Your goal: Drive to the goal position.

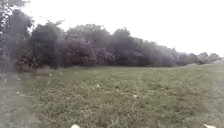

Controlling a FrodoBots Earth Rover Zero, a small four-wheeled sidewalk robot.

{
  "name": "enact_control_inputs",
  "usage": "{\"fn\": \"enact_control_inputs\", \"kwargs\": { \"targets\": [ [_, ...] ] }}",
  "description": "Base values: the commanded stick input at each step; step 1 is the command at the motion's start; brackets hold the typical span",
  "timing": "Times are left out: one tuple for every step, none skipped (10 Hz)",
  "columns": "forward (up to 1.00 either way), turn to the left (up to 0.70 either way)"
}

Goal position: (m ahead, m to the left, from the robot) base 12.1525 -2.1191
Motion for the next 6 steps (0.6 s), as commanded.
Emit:
{"fn": "enact_control_inputs", "kwargs": {
  "targets": [
    [0.70,-0.07],
    [0.70,-0.13],
    [0.70,-0.14],
    [0.70,-0.14],
    [0.70,-0.14],
    [0.70,-0.14]
  ]
}}
